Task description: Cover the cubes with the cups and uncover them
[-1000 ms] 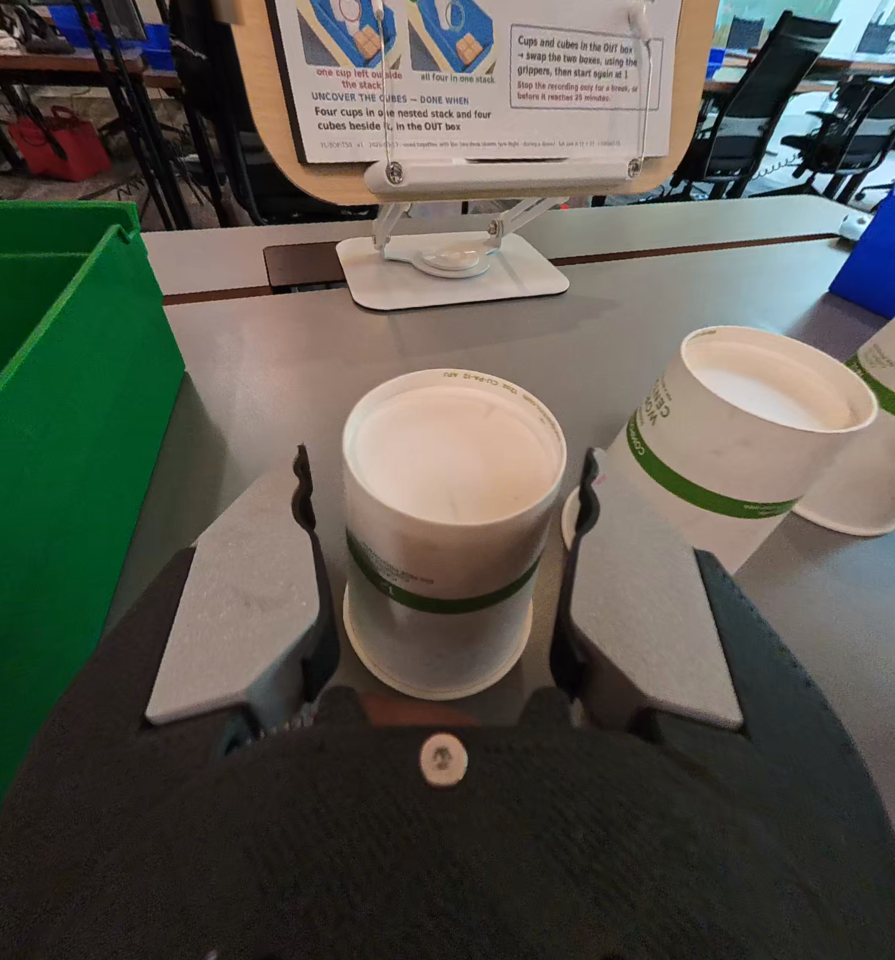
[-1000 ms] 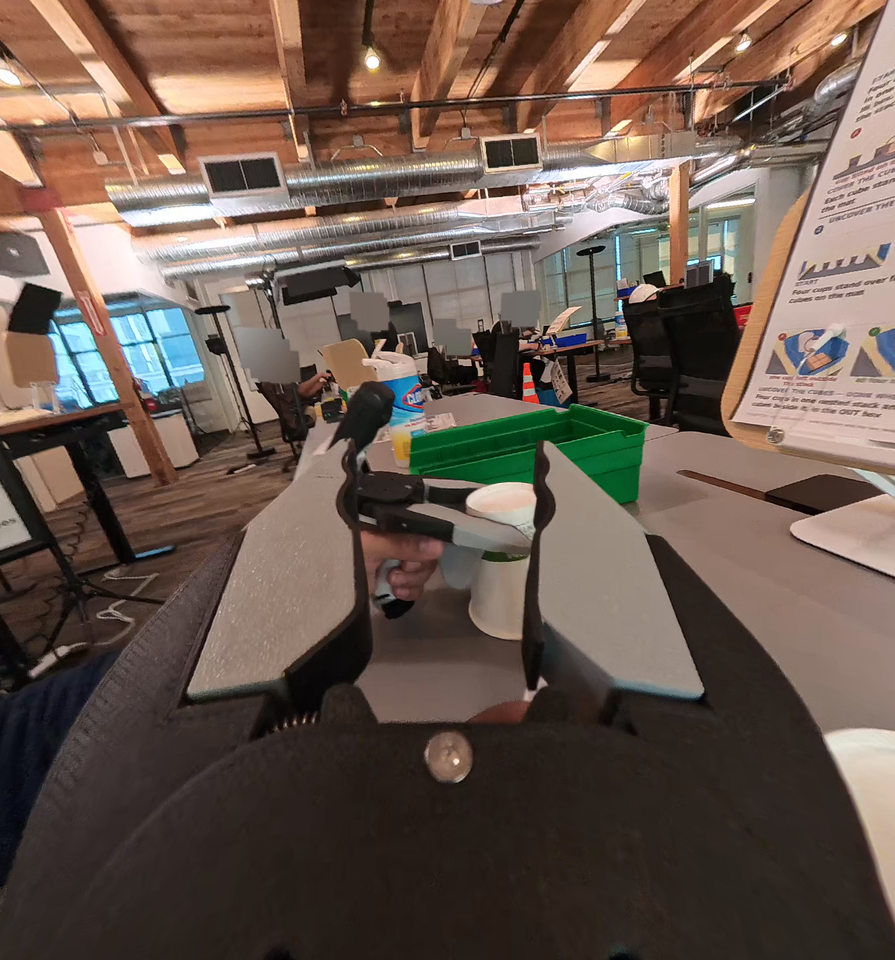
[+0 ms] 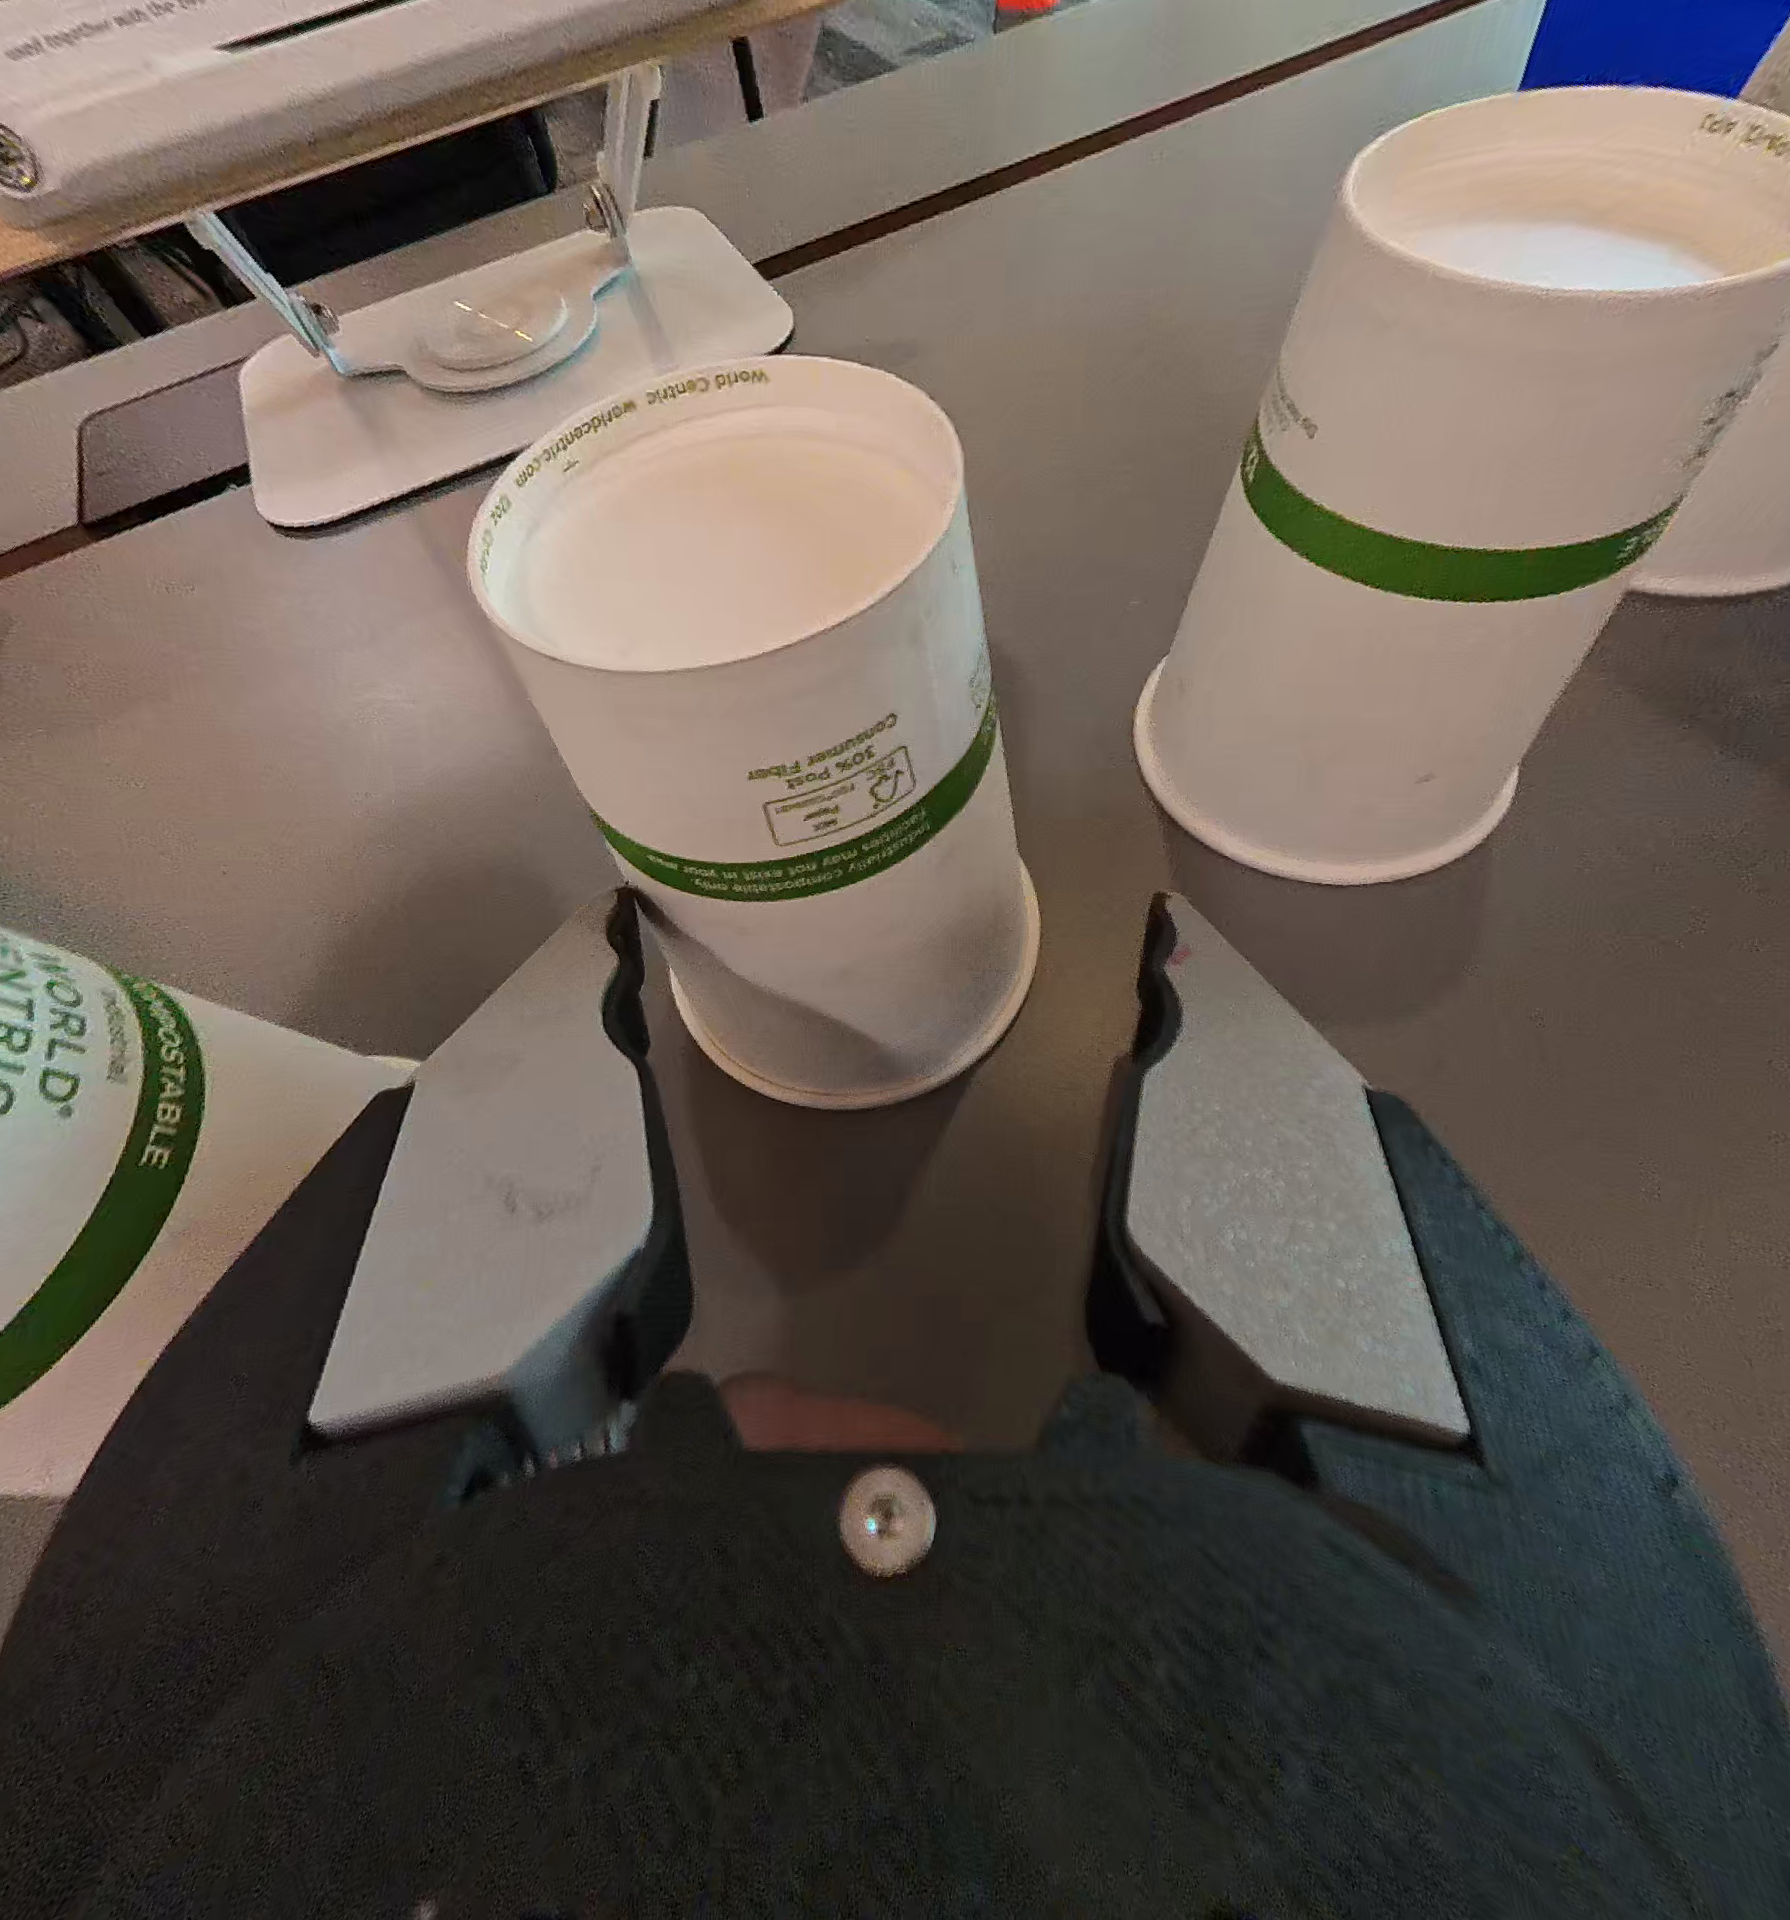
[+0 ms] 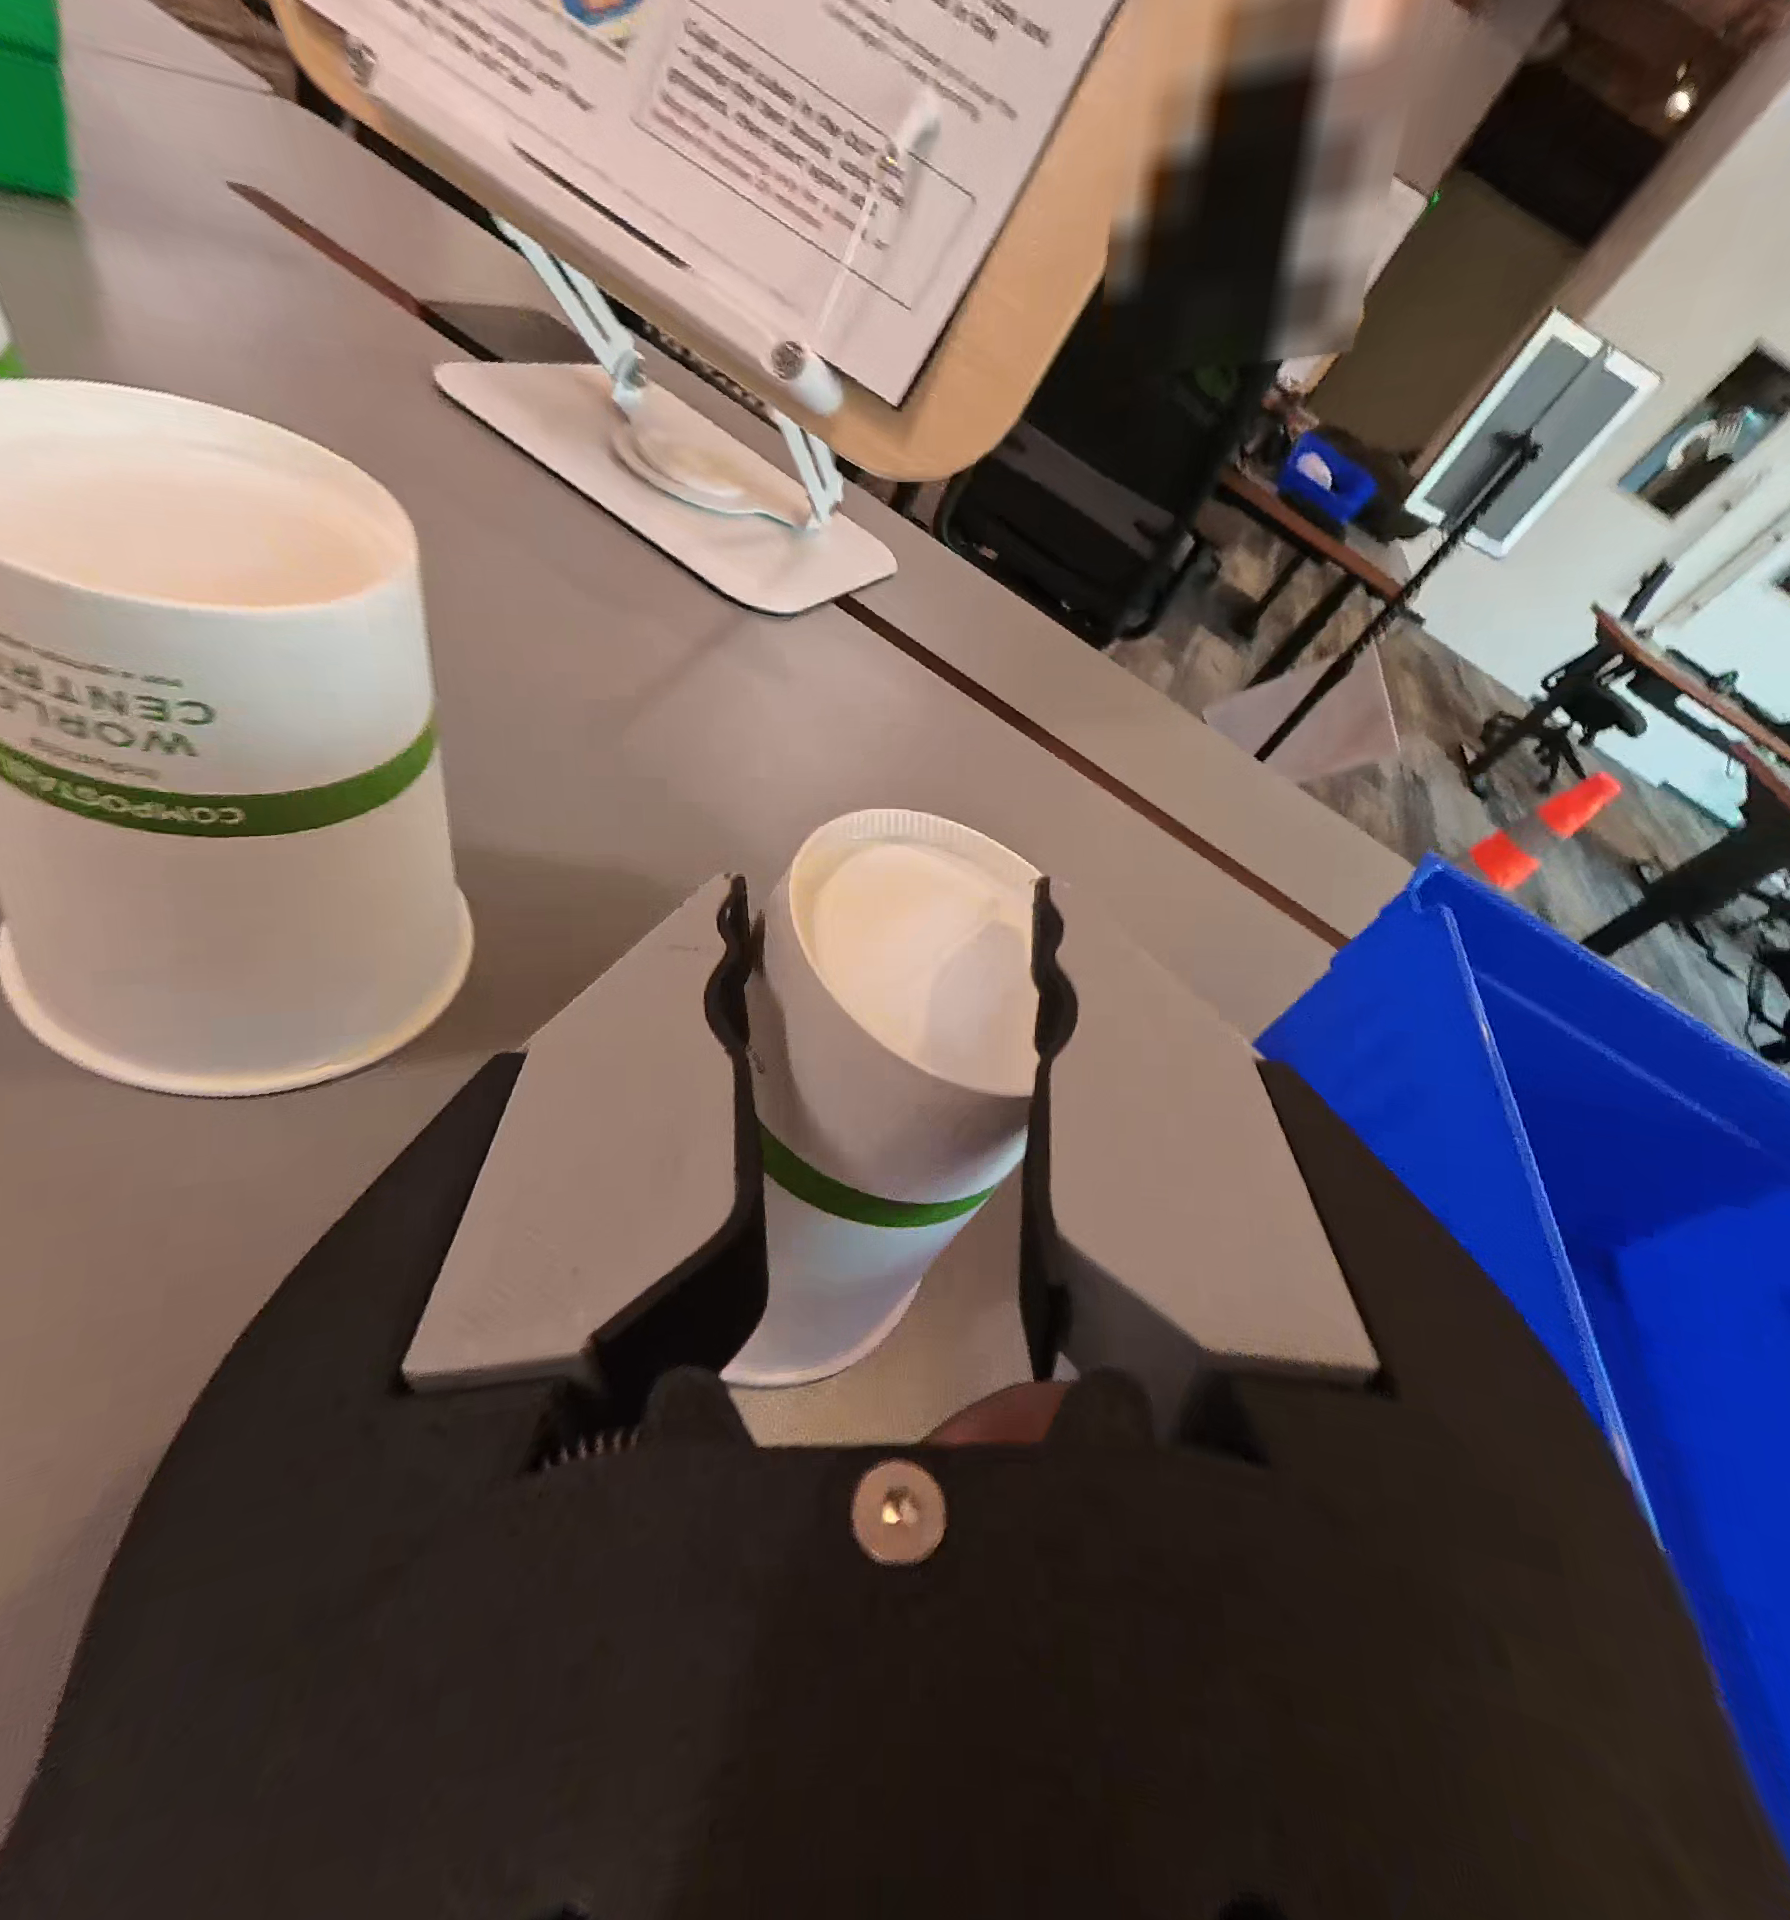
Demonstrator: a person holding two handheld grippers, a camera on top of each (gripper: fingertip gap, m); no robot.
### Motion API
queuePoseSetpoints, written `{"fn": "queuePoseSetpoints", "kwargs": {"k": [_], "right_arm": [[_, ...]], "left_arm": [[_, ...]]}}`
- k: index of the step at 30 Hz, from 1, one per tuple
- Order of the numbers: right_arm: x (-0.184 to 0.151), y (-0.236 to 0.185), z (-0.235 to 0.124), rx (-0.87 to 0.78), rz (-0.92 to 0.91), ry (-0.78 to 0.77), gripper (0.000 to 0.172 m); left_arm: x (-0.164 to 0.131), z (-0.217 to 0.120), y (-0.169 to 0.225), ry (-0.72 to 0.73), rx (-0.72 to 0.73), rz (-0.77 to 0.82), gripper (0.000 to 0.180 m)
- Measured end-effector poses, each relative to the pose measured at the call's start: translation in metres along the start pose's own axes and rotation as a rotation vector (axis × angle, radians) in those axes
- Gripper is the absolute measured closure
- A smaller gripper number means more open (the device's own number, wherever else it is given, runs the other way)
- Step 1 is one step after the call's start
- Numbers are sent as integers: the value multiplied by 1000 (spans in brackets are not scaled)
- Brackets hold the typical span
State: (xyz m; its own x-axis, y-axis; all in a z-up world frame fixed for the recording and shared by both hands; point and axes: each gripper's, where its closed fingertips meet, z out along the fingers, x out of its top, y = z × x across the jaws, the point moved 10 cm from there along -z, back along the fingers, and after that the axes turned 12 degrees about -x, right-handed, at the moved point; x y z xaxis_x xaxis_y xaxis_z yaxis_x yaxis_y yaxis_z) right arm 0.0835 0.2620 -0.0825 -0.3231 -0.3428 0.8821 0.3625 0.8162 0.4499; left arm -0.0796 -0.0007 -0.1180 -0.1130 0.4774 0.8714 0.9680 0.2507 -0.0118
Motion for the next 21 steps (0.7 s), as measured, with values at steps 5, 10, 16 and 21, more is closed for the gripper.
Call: {"fn": "queuePoseSetpoints", "kwargs": {"k": [5, 10, 16, 21], "right_arm": [[-2, 13, 0, -16, 57, -10, 117], [19, -6, -19, 228, 156, 204, 115], [39, -61, -27, 383, 26, 300, 124], [49, -85, -18, 286, -157, 299, 136]], "left_arm": [[2, 4, 1, 15, -15, 11, 90], [2, -8, -1, 116, -26, -19, 101], [2, -7, 0, 104, -31, -11, 100], [2, -4, 4, 76, -29, 26, 90]]}}
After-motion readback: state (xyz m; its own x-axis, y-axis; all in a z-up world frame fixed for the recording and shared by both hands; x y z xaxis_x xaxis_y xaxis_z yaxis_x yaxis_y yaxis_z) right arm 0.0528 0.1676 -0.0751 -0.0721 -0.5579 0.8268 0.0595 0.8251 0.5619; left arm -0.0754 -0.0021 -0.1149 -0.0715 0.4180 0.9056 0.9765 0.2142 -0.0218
